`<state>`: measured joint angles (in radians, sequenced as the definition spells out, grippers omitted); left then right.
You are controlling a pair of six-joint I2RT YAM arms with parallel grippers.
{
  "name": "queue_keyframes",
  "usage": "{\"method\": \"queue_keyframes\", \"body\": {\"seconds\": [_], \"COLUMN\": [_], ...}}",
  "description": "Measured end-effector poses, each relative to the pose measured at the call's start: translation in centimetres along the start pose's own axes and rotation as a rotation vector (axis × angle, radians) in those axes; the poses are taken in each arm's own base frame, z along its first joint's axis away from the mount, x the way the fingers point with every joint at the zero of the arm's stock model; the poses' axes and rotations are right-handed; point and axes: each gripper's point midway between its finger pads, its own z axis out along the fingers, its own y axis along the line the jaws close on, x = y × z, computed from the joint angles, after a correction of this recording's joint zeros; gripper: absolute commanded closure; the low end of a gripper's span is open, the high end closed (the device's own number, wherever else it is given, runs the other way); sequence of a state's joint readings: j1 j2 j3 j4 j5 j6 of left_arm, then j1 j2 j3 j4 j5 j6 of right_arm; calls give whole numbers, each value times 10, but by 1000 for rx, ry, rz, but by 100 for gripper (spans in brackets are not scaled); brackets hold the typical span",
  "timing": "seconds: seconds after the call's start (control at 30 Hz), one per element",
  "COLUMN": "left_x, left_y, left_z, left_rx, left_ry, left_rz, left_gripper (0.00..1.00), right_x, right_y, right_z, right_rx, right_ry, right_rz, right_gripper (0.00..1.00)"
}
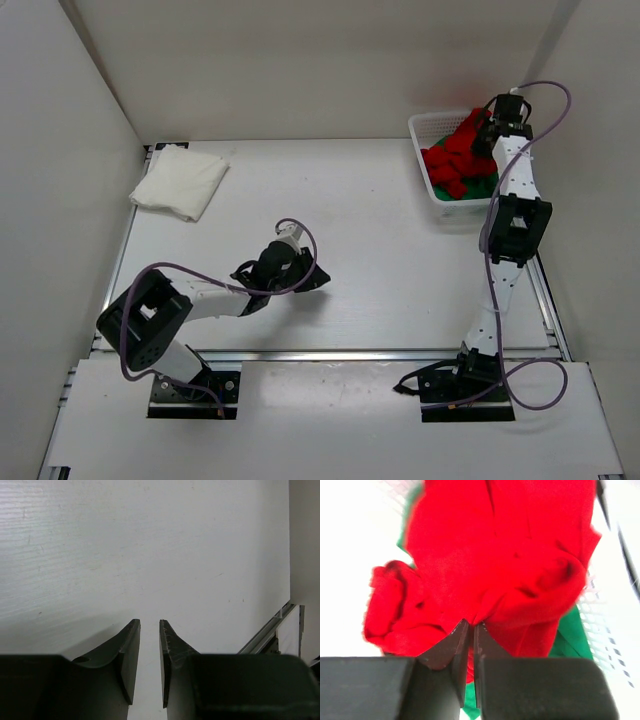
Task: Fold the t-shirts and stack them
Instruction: Grab crumpled tshirt from bin with the right arm, then move the tshirt to the center of the board
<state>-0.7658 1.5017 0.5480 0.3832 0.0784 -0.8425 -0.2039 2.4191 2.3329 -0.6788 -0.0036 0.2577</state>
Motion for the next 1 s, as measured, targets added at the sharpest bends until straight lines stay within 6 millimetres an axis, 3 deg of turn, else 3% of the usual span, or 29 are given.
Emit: {"method": "queue_keyframes", "body": {"seconds": [0.07,0.13,0.23,0.33,0.4,0.53,0.63,0.67,0.73,0.77,0.83,0.93,1.0], "left_x": [-5,-16,-40,-67,-84,-117,-135,-138,-143,-144,-147,-155,-156], "left_y": [1,-3,-16,-22,-17,0,17,23,38,46,63,84,91], "left_z": [0,0,-3,-10,-16,-30,-43,-49,-60,-66,-79,-99,-104], "left_rx": [-10,-9,14,37,33,13,-1,-4,-10,-16,-35,-60,-70], "left_ry": [-3,-16,-55,-111,-147,-221,-270,-284,-307,-321,-354,-418,-437], "left_rz": [0,3,3,-13,-33,-103,-159,-179,-227,-247,-295,-345,-359], "left_gripper": [66,64,62,62,62,59,57,56,52,50,48,47,48], "right_x": [-17,-37,-69,-97,-104,-78,-55,-54,-53,-50,-34,22,69], "right_y": [8,23,57,109,154,240,278,281,280,278,276,273,270], "right_z": [-14,-40,-102,-200,-286,-465,-572,-588,-592,-585,-552,-449,-374], "right_rx": [-3,-25,-119,-298,-478,-895,-1173,-1214,-1239,-1238,-1236,-1196,-1145], "right_ry": [-36,-78,-161,-286,-396,-602,-721,-747,-765,-751,-696,-479,-309], "right_rz": [-12,-27,-52,-95,-143,-281,-376,-389,-400,-396,-383,-316,-258], "right_gripper": [100,100,100,100,100,100,100,99,100,99,98,96,85]}}
